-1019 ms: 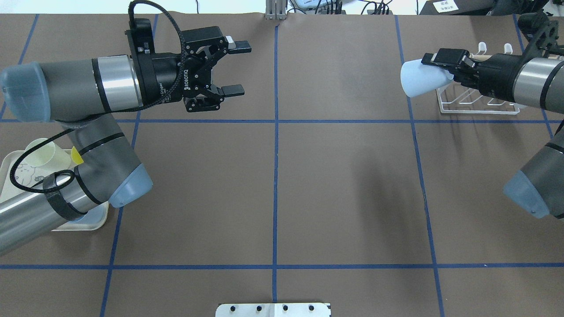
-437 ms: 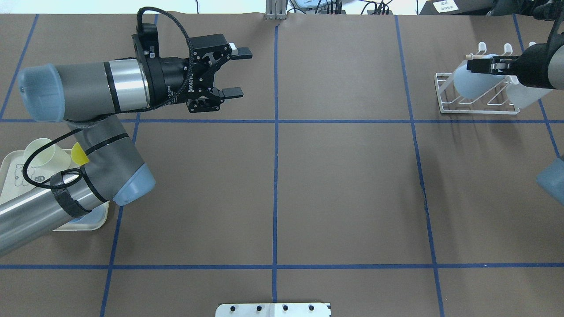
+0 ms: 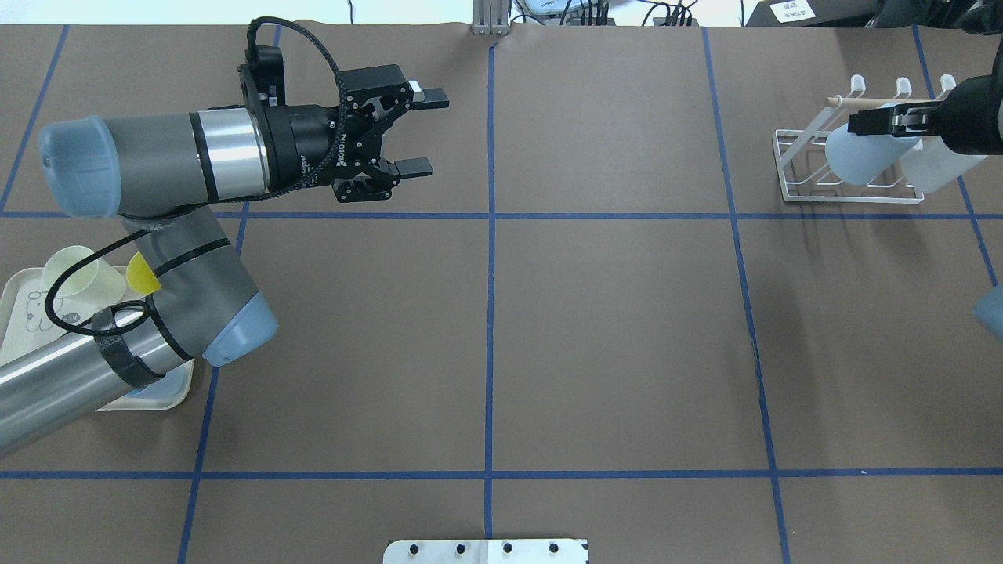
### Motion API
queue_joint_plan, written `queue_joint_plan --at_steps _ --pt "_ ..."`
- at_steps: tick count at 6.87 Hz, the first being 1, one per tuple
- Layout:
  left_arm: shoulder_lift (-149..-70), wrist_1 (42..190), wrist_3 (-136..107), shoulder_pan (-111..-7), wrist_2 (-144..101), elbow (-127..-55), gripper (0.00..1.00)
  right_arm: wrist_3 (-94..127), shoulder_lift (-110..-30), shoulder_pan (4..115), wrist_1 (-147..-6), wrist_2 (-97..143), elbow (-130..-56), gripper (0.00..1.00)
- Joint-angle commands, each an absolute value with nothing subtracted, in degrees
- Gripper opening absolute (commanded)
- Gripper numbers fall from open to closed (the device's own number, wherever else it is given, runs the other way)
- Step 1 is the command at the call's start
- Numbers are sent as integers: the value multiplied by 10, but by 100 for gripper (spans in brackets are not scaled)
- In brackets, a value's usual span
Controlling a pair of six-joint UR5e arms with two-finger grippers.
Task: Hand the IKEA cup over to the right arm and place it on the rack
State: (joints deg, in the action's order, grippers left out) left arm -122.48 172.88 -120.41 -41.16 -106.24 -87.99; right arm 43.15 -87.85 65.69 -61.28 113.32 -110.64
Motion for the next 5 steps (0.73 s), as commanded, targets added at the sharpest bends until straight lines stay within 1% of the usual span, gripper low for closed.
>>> queue_joint_plan --at_steps 1,5 --pt "-1226 1729 -1204 -410 -1063 -876 100 425 -874 682 -618 1136 -1072 10" --pt "-1227 1729 -1204 -410 -1062 -875 100 410 -859 689 -612 1105 -1022 11"
